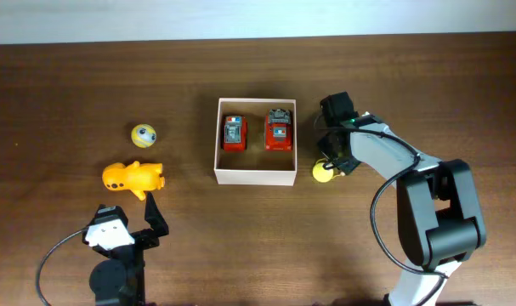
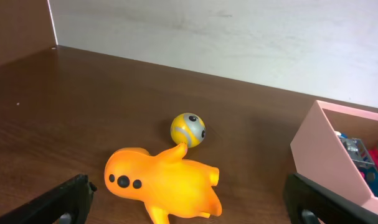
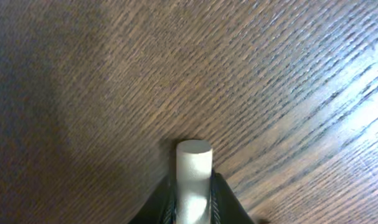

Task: Pack container
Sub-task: 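Lift the yellow peg toy and carry it left toward the box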

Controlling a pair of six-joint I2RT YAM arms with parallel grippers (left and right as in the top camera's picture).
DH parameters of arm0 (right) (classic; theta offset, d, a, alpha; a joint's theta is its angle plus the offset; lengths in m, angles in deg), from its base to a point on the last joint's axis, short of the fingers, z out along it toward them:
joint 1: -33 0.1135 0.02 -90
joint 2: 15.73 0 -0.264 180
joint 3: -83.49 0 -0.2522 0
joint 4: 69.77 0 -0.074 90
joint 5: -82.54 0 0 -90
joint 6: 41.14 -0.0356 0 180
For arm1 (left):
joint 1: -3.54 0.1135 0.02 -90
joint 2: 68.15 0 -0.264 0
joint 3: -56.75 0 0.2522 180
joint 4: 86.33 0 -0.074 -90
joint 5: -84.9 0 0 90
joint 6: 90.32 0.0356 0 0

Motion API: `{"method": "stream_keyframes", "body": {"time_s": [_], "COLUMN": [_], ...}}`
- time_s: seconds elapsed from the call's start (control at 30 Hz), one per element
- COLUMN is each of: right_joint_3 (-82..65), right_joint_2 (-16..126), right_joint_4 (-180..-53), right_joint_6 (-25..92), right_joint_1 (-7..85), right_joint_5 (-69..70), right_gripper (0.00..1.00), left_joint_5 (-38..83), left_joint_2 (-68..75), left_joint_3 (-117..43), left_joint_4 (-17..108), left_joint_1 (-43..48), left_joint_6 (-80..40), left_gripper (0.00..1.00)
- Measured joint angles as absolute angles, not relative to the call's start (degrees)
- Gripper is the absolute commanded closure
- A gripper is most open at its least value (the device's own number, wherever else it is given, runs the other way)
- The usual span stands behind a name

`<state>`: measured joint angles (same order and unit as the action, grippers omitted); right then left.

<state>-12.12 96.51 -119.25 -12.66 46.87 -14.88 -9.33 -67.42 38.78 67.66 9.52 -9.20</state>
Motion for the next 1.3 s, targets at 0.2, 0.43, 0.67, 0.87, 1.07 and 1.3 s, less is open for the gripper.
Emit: {"method": "stream_keyframes", "body": {"time_s": [0.2, 0.43, 0.67, 0.87, 1.07, 1.3], "right_joint_3": [-12.1, -12.1, -12.0, -9.6, -2.3, 7.9], "right_joint_2": [96.5, 96.5, 96.6, 97.5, 97.8, 97.8], "right_joint_4": [-119.2, -118.6, -118.1, -118.4, -121.0, -125.2], "right_joint_6": [-12.6, -12.3, -11.6, -7.8, -2.2, 4.6], "right_joint_1": [46.9, 46.9, 46.9, 46.9, 46.6, 45.2], "right_joint_5": [-14.9, -14.9, -14.8, -14.4, -14.2, -14.2], "right_gripper": [0.9, 0.91, 0.91, 0.91, 0.91, 0.91], "left_joint_5": [-9.3, -9.3, -9.3, -9.3, -9.3, -9.3], "left_joint_2": [-67.4, -67.4, -67.4, -67.4, -67.4, -67.4], "left_joint_3": [38.8, 38.8, 38.8, 38.8, 38.8, 38.8], "left_joint_4": [67.7, 67.6, 67.7, 67.6, 67.6, 67.6], "left_joint_1": [9.5, 9.5, 9.5, 9.5, 9.5, 9.5], "left_joint_6": [-9.2, -9.2, -9.2, -9.2, -9.2, -9.2], "left_gripper": [0.01, 0.01, 0.01, 0.01, 0.01, 0.01]}}
